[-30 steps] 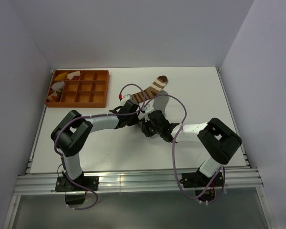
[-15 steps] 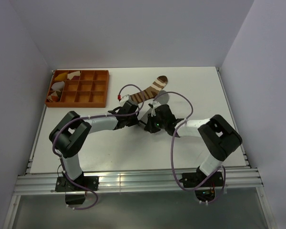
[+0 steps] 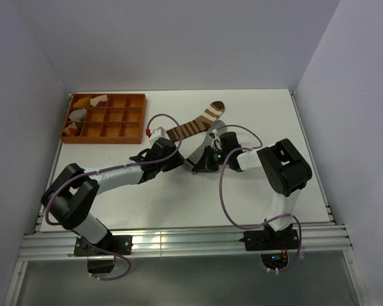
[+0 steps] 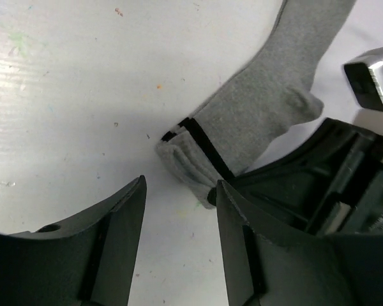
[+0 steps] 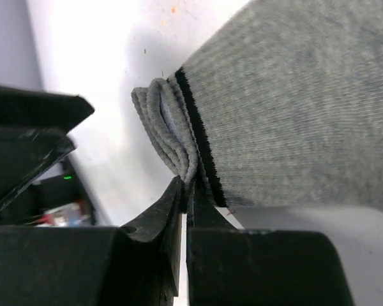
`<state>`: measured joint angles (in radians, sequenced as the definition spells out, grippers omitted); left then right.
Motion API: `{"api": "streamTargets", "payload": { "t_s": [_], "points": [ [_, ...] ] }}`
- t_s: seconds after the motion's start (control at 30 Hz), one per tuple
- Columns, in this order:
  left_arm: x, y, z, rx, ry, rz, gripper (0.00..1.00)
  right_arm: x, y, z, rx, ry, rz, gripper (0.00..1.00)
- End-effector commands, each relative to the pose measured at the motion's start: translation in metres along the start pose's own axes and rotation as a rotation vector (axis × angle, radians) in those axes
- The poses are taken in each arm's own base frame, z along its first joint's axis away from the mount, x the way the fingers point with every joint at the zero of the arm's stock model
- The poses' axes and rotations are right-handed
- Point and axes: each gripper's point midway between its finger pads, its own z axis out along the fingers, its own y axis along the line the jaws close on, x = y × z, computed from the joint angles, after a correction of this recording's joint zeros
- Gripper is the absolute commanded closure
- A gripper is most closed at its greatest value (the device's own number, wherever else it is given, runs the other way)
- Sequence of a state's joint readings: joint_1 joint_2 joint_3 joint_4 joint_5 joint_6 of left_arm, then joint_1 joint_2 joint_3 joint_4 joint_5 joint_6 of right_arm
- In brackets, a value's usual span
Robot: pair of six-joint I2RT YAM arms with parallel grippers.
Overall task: Roll the socks
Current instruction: Roll the sock at the center of the board.
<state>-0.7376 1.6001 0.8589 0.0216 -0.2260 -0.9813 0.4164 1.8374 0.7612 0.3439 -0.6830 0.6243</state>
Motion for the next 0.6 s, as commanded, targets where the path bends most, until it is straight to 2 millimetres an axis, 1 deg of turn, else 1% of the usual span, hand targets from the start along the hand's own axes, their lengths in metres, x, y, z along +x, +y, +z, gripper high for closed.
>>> {"api": "streamTargets", "payload": {
  "t_s": [0.0,0.03,0.07,0.1,0.13,0.17,0.3,0.37,0.4,0.43,0.57],
  "points": [
    [-0.001,-0.002,-0.013,0.057,-0.038,-0.07,0.46,-0.004,0.012,-0.003,-0.08,0.045,0.127,1.0],
    [0.0,0.0,-0.013,0.061,-0.042,-0.086,0.45,-0.003,0.011,-0.004,-0.084,0.051,0.165,1.0],
    [-0.001,-0.002,-0.015,0.082,-0.054,-0.116,0.43,-0.002,0.008,-0.004,-0.085,0.054,0.192,1.0],
    [0.003,0.004,-0.014,0.077,-0.051,-0.127,0.42,-0.004,0.011,-0.004,-0.108,0.053,0.199,1.0],
    [0.003,0.002,-0.014,0.091,-0.059,-0.146,0.4,-0.003,0.011,-0.005,-0.113,0.056,0.233,1.0],
    [0.005,0.005,-0.012,0.087,-0.057,-0.152,0.4,-0.004,0.009,-0.004,-0.113,0.056,0.247,1.0],
    [0.008,0.004,-0.004,0.102,-0.059,-0.184,0.4,-0.003,0.008,-0.004,-0.126,0.063,0.303,1.0],
    [0.014,0.005,0.001,0.11,-0.045,-0.2,0.4,-0.004,0.007,-0.003,-0.128,0.061,0.314,1.0],
    [0.01,-0.001,0.002,0.138,-0.056,-0.211,0.4,-0.004,0.006,-0.004,-0.127,0.061,0.319,1.0],
    [0.01,-0.001,0.004,0.142,-0.058,-0.221,0.4,-0.004,0.005,-0.003,-0.125,0.064,0.329,1.0],
    [0.016,0.001,0.018,0.118,-0.043,-0.225,0.41,-0.005,0.003,-0.003,-0.133,0.066,0.358,1.0]
  ]
}}
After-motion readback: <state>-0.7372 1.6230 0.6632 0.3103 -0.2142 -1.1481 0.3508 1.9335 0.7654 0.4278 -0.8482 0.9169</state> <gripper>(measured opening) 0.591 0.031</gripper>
